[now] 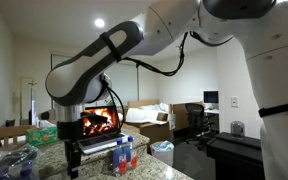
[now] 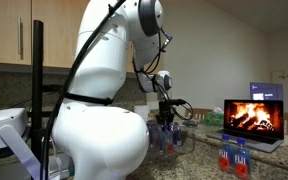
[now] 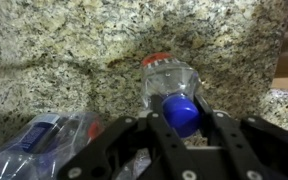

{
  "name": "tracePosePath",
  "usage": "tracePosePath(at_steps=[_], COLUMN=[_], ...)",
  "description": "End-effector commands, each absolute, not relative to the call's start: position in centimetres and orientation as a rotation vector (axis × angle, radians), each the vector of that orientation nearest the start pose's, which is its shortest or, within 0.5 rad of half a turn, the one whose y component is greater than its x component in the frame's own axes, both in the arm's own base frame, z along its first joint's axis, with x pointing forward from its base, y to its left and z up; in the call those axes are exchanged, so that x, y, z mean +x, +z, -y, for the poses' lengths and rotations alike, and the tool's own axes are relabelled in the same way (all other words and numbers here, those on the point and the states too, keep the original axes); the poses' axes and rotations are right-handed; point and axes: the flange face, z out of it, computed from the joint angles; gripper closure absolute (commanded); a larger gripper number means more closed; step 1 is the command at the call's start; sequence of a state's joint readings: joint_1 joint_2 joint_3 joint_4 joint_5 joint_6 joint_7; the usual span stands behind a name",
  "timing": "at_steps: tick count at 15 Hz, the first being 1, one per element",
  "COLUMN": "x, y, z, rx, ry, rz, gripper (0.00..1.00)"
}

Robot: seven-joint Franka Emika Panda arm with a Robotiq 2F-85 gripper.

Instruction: Move the three bottles of water to the left

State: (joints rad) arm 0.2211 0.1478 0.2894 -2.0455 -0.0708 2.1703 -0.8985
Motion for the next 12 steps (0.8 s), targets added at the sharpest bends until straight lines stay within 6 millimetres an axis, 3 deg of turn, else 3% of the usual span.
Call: tracePosePath(at_steps=[1,12], x=[51.1,51.9], y=[36.9,35.2], z=[-27.5,-28.0], rx=[-2.325,-2.326], ry=[0.027,0.066], rz=[2.083,2.063], gripper=[0.85,0.85])
